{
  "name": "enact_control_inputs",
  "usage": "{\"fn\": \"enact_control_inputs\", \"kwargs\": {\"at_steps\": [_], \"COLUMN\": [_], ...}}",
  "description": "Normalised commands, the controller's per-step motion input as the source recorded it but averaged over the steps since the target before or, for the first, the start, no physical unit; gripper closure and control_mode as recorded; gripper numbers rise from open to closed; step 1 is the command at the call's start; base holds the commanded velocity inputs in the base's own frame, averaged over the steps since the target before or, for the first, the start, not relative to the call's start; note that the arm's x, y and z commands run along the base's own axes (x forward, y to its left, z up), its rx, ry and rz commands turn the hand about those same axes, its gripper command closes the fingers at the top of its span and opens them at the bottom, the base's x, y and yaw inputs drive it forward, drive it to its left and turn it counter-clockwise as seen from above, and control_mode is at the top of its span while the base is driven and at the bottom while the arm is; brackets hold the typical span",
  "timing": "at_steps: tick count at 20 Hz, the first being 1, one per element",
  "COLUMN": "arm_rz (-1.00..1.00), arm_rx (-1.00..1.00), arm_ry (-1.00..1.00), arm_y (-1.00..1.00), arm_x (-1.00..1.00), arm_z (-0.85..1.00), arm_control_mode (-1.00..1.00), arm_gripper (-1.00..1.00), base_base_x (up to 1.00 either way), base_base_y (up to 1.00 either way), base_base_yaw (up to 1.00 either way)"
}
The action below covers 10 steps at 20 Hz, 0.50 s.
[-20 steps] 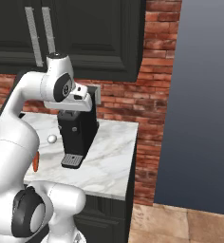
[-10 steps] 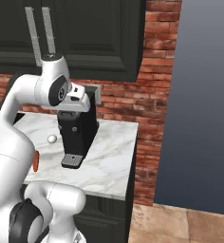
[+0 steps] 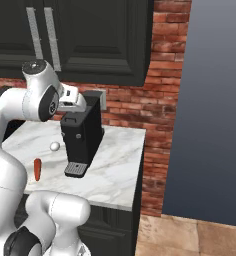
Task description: Pick the pan from the cabinet and place it on the stove. Then turn on the stove burner for the pan.
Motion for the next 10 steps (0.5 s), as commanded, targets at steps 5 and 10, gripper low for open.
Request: {"fn": "enact_control_inputs", "kwargs": {"at_steps": [5,10], "arm_rz": [0.0,0.0], "arm_rx": [0.0,0.0], "arm_ry": [-0.28,-0.26], "arm_y": [0.26,0.27], "arm_x": [0.0,0.0], "arm_z": [0.48,0.56], "arm_control_mode": [-1.0,-1.0], "arm_gripper": [-1.0,-1.0], "base_base_x": [0.0,0.0], "base_base_y": [0.0,0.0], "base_base_yaw": [0.0,0.0]}}
